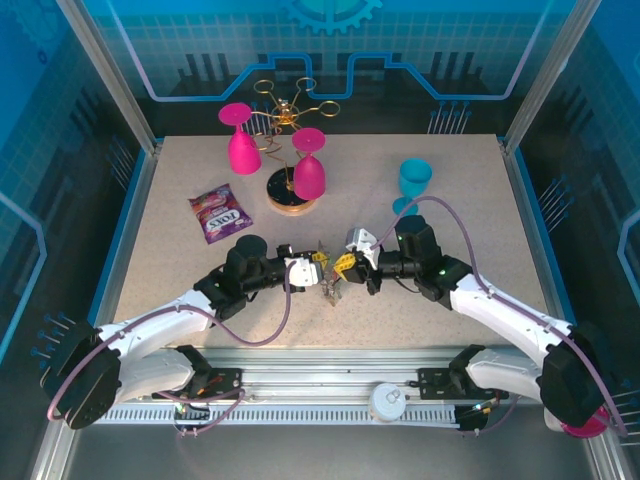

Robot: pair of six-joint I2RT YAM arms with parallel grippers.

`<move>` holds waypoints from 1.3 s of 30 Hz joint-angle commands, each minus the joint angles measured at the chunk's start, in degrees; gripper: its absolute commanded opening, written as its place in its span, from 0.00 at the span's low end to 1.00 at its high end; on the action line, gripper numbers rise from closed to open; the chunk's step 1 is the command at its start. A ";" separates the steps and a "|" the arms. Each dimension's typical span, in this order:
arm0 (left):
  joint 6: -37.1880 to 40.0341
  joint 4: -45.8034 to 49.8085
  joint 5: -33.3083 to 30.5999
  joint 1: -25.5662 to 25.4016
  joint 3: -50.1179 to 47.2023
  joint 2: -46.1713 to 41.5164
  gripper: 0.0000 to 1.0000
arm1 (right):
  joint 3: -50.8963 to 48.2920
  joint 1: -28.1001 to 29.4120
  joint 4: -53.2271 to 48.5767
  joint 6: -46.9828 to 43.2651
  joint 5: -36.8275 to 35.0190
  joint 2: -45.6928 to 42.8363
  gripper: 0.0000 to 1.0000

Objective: Put the keys on the keyring

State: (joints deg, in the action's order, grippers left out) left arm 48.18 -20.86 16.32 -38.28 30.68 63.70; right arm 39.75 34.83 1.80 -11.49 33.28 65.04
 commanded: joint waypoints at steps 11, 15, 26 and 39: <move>0.93 -1.02 3.06 0.46 -0.35 -0.30 0.00 | 2.07 0.85 5.04 1.88 -3.47 1.85 0.00; 0.78 -1.02 3.44 0.48 -0.31 -0.43 0.00 | 2.26 1.23 5.24 2.70 -7.70 2.35 0.00; -2.43 -2.52 3.85 0.52 -0.09 -0.09 0.00 | 2.51 3.04 9.34 10.12 -14.96 3.33 0.00; -3.71 -4.63 3.02 0.49 -0.53 0.33 0.00 | 1.23 3.75 15.69 22.16 -21.07 4.08 0.00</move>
State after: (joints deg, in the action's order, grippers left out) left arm 45.01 -23.79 14.85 -37.10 30.65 63.77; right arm 40.16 38.37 10.31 6.74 17.45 68.69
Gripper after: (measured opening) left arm 0.050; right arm 0.065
